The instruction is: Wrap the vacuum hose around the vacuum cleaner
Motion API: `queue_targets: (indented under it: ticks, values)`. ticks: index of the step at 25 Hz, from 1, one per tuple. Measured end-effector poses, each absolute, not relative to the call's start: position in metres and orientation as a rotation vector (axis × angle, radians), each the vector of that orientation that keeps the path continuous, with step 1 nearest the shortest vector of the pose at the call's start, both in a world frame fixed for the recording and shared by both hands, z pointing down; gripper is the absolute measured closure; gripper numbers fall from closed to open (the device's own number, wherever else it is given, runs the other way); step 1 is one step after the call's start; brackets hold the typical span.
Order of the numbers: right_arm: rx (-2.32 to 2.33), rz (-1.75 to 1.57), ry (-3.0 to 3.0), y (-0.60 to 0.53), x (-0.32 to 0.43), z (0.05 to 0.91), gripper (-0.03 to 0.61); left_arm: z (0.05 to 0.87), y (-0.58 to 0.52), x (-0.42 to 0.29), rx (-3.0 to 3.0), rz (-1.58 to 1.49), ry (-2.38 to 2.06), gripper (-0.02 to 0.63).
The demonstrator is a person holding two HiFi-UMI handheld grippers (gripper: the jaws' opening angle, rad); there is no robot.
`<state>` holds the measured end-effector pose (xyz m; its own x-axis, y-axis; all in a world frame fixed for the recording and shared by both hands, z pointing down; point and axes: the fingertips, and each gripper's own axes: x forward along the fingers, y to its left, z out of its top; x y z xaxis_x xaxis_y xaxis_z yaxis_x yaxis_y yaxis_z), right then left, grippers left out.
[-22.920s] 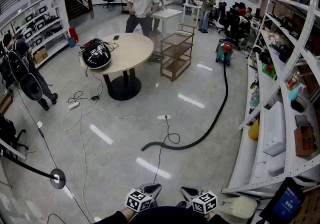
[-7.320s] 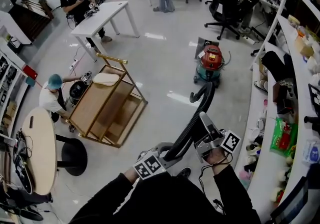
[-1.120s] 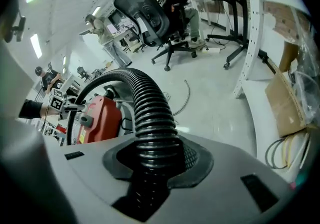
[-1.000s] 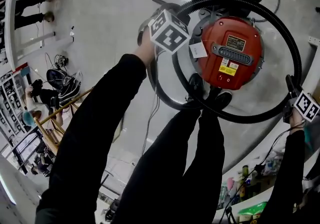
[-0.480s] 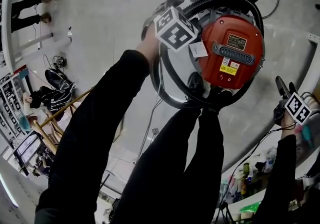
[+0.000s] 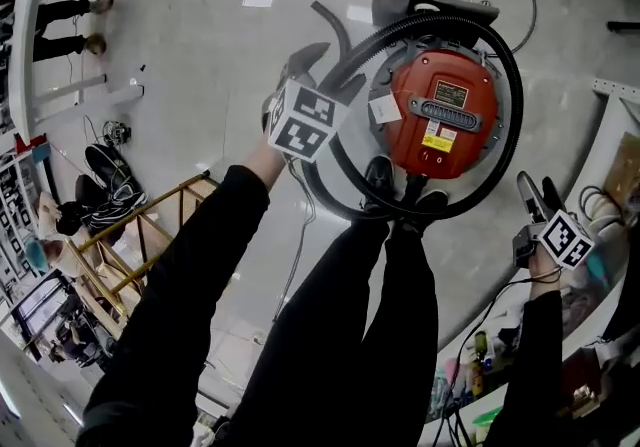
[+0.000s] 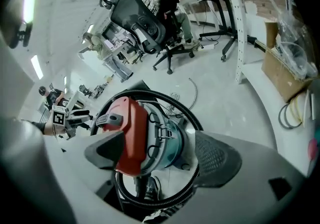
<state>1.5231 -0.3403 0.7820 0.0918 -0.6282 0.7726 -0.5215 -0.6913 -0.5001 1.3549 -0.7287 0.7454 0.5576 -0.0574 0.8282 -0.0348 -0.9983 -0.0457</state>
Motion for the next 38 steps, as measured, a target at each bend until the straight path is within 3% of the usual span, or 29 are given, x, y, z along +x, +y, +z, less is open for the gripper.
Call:
queue_targets:
  ticks: [6, 12, 14, 16, 18, 23, 29, 38]
  values:
    - [-2.175, -1.614, 1.32, -0.36, 1.493, 0.712, 0.126, 0.696, -0.688, 1.286, -3.032, -1.503, 0.421, 0.295]
    - [-2.178, -1.381, 1.494, -0.393, 1.472, 0.605, 0.145, 0.607, -0.604, 1.27, -3.206, -1.401, 0.293, 0.301]
    - [-2.125, -1.335, 1.514, -0.397, 1.461, 0.568, 0.211, 0.57, -0.575, 1.27, -3.241, -1.359, 0.235, 0.319]
    - [-2.076, -1.283, 1.529, -0.397, 1.452, 0.528, 0.349, 0.531, -0.547, 1.274, -3.285, -1.305, 0.17, 0.358]
    - [-2.037, -1.227, 1.547, -0.396, 1.443, 0.49, 0.44, 0.491, -0.521, 1.279, -3.305, -1.241, 0.089, 0.396]
    - [-2.021, -1.106, 1.654, -0.394, 1.415, 0.401, 0.51, 0.392, -0.48, 1.277, -3.254, -1.078, -0.037, 0.456]
    - [-2.096, -0.927, 1.848, -0.392, 1.387, 0.318, 0.535, 0.3, -0.457, 1.268, -3.237, -0.882, -0.068, 0.565]
    - [-2.248, -0.712, 2.003, -0.386, 1.356, 0.266, 0.542, 0.258, -0.429, 1.255, -3.258, -0.768, -0.013, 0.571]
